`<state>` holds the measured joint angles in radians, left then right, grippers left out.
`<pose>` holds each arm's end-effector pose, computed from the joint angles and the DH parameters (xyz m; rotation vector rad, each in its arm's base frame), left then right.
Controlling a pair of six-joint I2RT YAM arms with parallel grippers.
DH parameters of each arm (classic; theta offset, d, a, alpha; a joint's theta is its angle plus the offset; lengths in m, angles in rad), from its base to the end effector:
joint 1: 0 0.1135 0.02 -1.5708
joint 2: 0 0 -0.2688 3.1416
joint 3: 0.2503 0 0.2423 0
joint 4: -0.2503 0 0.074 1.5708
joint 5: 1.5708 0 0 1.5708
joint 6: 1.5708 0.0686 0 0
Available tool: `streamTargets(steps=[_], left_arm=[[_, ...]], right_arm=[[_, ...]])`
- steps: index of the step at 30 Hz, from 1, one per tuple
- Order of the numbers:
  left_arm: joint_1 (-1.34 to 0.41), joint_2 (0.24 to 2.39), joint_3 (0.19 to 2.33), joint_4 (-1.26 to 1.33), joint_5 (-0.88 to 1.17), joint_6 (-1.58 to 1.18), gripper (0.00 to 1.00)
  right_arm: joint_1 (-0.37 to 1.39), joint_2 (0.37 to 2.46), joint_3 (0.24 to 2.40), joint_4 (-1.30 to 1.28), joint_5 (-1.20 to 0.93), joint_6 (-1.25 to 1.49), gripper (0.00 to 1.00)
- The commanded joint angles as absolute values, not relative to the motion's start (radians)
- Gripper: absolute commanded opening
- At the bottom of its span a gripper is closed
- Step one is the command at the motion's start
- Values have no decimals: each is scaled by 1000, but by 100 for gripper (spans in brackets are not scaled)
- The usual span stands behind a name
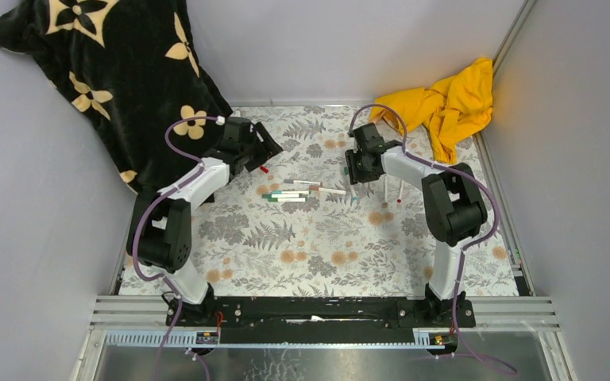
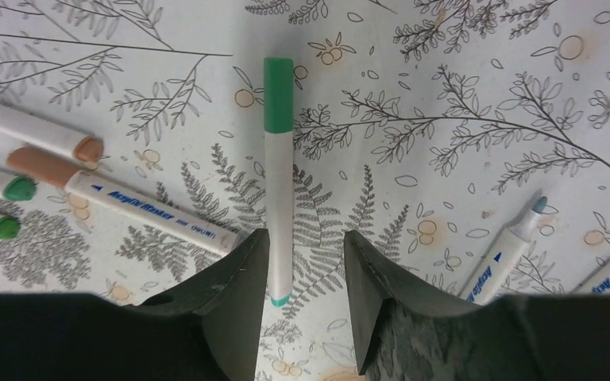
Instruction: Open the pen caps
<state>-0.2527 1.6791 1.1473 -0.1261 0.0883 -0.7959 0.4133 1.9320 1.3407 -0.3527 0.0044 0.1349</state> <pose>0.3804 -0.1045 0.2264 -0.5715 2.2390 -0.6563 0.3912 0.1712 0.1684 -0.3490 2.5043 0.2164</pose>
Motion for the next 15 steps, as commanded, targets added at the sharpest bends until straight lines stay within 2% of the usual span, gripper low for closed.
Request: streamTargets(steps=[1,11,13,15], left_arm=[[-256,1640,1129,-65,111,-808,76],[-256,1621,1124,-53,118,-817,76],[-256,1620,1120,-51,121,-819,76],[-257,1621,1116,-46,120,-821,76]], right_arm=[[427,1977,1386,-381,-20,129,47],[462,2025,1382,-409,20,136,47],[468,2035,1377,-422,35,138,45],[473,2046,1370,-436,45,148,37]])
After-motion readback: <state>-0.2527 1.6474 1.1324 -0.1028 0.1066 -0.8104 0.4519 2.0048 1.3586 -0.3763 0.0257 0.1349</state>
